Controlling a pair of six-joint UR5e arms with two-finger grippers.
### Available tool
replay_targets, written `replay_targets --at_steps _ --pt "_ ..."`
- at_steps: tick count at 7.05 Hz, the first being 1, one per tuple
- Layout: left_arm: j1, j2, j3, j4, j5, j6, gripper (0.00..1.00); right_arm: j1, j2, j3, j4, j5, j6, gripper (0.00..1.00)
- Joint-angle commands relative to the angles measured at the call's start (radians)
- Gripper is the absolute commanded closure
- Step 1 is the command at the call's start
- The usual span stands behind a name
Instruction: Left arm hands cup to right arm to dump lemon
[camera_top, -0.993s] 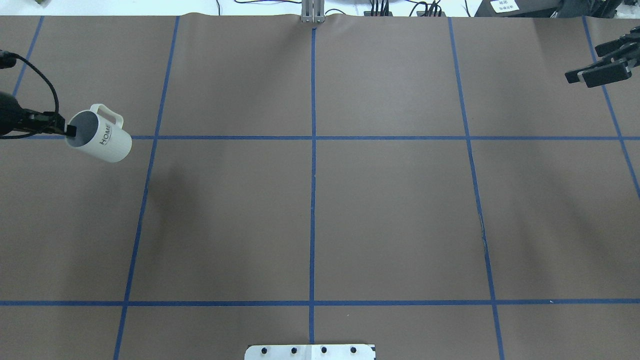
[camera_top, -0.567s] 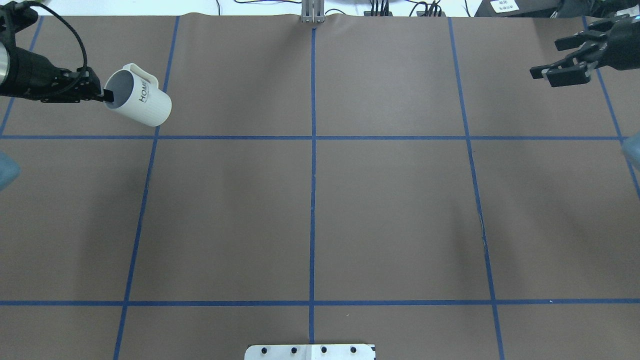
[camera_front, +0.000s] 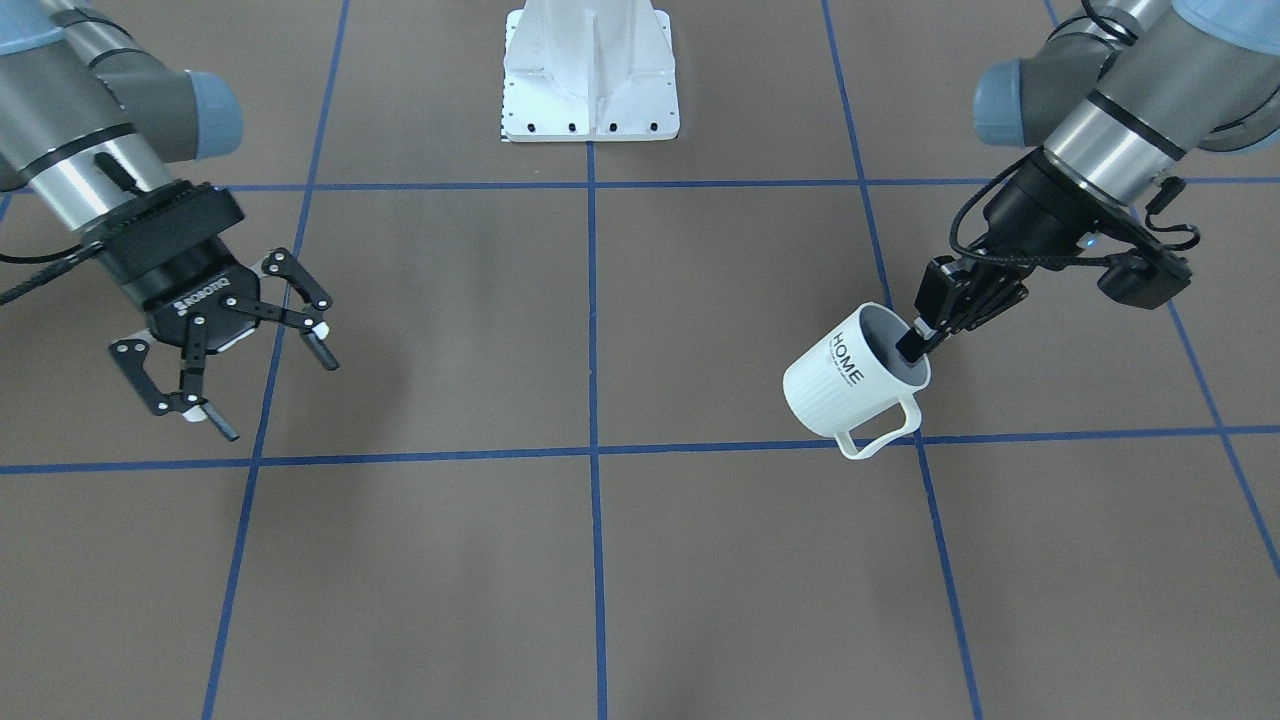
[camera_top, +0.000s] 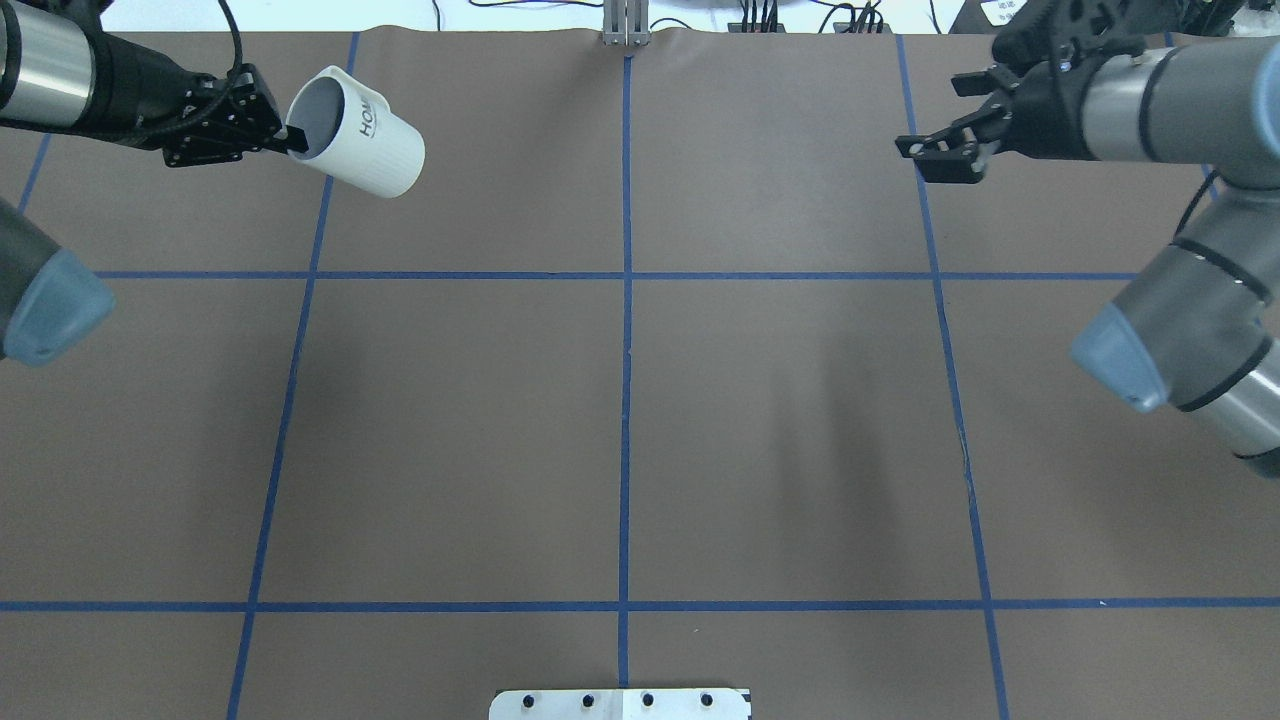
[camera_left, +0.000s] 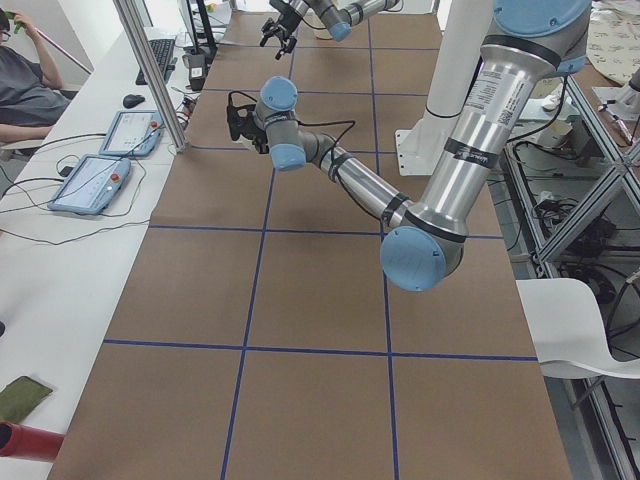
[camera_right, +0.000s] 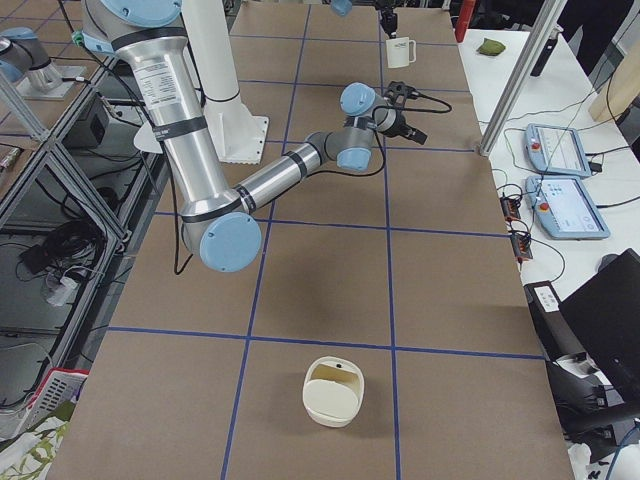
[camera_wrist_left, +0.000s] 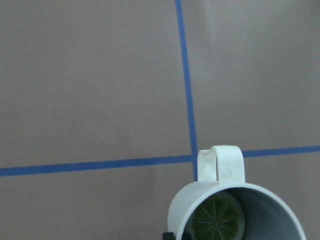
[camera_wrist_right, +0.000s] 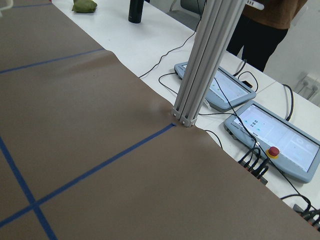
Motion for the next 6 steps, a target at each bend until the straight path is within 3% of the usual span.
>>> replay_targets --at_steps 1,3,6 --pt "0.05 -0.118 0.007 0.116 0.096 -0.091 1.0 -0.164 0.07 -0.007 0.001 -0.314 0.008 0.02" --pt "0.104 -0.221 0.013 0.236 0.138 -0.129 1.0 -0.278 0.125 -0.018 -0.002 -0.503 0.003 0.02" --pt "0.155 -0.291 0.021 0.302 0.159 -0.137 1.0 -0.339 0.217 -0.13 0.067 -0.599 -0.003 0.02"
